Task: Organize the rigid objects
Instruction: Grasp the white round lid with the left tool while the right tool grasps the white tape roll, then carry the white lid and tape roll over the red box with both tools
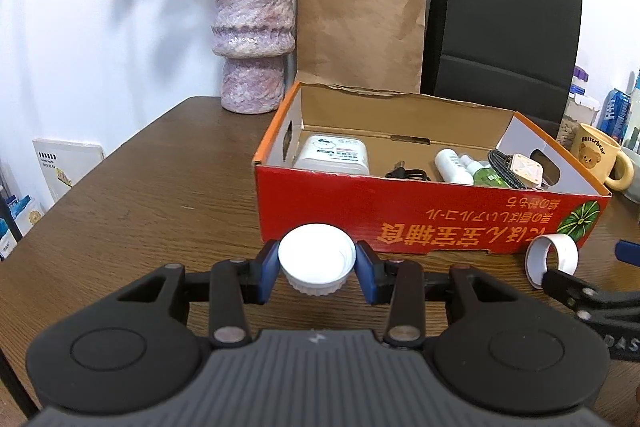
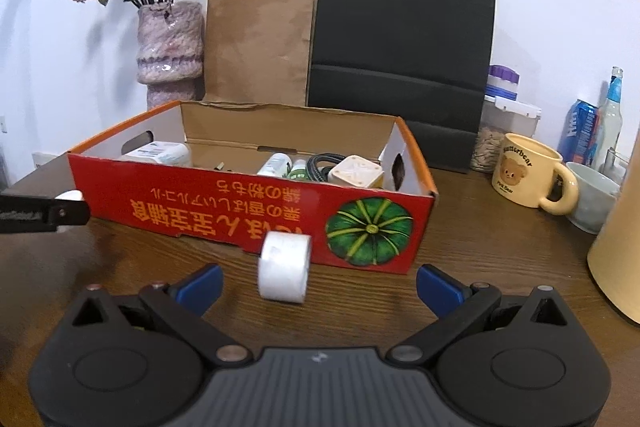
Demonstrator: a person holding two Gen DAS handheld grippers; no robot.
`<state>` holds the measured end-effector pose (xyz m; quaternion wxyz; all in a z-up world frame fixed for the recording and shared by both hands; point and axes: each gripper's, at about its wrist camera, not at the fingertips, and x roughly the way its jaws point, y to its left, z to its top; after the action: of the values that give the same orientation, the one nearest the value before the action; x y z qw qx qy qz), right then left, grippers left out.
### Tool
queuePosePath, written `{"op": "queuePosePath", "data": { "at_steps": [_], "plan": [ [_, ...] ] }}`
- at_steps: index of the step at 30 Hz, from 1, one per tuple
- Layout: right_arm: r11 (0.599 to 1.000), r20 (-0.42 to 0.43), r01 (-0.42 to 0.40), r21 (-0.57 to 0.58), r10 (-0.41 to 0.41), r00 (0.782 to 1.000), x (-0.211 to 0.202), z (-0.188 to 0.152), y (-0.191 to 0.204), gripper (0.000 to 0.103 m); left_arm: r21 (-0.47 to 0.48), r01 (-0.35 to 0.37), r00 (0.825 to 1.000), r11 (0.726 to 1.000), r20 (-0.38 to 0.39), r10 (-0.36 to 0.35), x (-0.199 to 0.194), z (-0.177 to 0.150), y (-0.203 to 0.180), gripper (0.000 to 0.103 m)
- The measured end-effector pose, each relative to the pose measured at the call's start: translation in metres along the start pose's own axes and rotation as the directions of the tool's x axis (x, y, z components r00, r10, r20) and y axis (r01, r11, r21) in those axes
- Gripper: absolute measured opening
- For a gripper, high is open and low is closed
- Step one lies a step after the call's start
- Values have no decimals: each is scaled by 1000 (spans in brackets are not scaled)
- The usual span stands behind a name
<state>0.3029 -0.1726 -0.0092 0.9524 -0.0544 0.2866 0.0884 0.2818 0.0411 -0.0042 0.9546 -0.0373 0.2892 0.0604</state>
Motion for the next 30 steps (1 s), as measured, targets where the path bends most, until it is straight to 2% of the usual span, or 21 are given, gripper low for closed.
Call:
{"op": "queuePosePath", "data": {
  "at_steps": [5,8,11,13,24,30],
  "plan": [
    [1000,-28,-13,7,13,1000,13,5,11,88,5,1,1000,1000,2,-1,-1,0,5,41],
    [1000,-47,10,14,-10,999,19,7,14,77,16,1,1000,1000,2,-1,0,0,6,41],
    [1000,-64,-3,27,5,998,21,6,15,53,20,5,1000,1000,5,-5,-2,-1,8,41],
    [999,-78,-17,28,19,997,21,4,14,23,21,3,1000,1000,8,-4,-2,-1,9,41],
    [999,11,-35,14,35,999,-7,8,16,24,21,17,1000,1000,25,-17,-8,1,8,41],
    [999,66,-42,8,41,997,-20,17,16,24,23,30,997,999,72,-31,-20,6,3,41]
  ]
}}
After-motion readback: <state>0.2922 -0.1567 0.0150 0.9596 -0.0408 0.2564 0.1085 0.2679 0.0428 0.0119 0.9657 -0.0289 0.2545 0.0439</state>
